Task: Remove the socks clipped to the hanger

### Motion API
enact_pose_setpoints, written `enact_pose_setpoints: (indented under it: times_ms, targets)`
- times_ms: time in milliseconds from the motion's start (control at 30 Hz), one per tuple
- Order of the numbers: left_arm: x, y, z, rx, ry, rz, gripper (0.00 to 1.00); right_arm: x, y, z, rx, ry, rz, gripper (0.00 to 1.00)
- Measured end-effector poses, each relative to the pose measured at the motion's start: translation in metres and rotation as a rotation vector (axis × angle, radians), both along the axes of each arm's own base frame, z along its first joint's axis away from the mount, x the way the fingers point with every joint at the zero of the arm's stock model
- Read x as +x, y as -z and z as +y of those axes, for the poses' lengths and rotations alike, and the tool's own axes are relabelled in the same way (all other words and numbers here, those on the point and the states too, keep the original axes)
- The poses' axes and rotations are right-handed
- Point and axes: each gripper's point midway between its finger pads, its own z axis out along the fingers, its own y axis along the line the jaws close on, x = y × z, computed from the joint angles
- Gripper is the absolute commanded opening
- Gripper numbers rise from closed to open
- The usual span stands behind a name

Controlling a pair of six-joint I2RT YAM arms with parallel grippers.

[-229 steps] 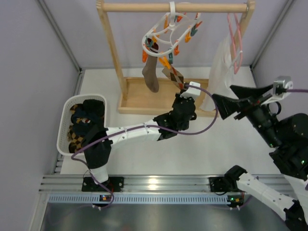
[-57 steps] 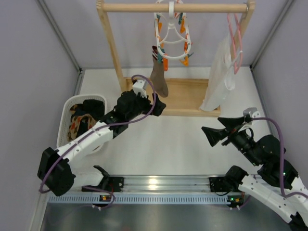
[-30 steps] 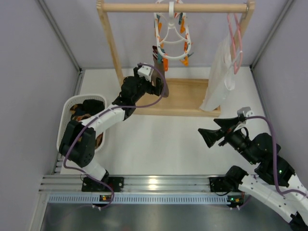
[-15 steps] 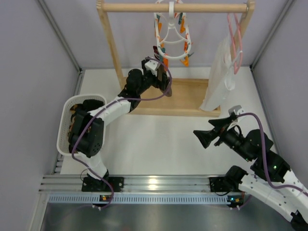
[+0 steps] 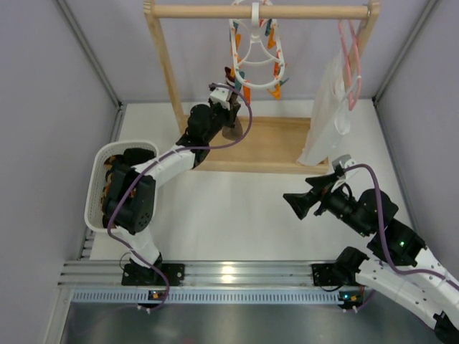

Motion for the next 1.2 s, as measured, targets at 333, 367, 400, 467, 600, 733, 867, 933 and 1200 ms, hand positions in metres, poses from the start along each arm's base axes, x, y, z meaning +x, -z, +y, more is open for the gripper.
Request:
enact_pose_setpoints:
  times_ms: [333,367,400,467,600,733,867,933,1200]
  targets:
    - [-0.045,-0.014,0.024,-0.093,-0.231,0.030,0.00,-0.005,-0.010,0.000,0.034,-0.017,-0.024,1.00]
    - [-0.053,-0.017,0.021,-0.101,-0.239,0.027,0.00,-0.006,-0.012,-0.001,0.042,-0.016,-0.029,1.00]
    - [-0.061,-0.020,0.014,-0.108,-0.235,0.024,0.00,-0.007,-0.014,-0.002,0.050,-0.016,-0.032,0.99]
    - [-0.076,-0.025,-0.003,-0.117,-0.218,0.017,0.00,-0.009,-0.018,-0.005,0.063,-0.014,-0.041,1.00]
    - [-0.104,-0.025,-0.035,-0.103,-0.181,0.009,0.00,-0.012,-0.035,-0.015,0.098,0.018,-0.062,0.99]
    - [-0.123,-0.029,-0.061,-0.054,-0.186,-0.024,0.00,-0.014,-0.064,-0.032,0.141,0.072,-0.101,0.99]
    - [-0.130,-0.040,-0.105,0.006,-0.209,-0.085,0.00,-0.020,-0.102,-0.053,0.189,0.133,-0.153,0.99]
    - [-0.133,-0.041,-0.125,0.042,-0.225,-0.108,0.00,-0.023,-0.126,-0.064,0.218,0.163,-0.184,1.00]
    - [-0.111,-0.039,-0.168,0.168,-0.371,-0.182,0.00,-0.011,-0.199,-0.081,0.229,0.269,-0.253,1.00]
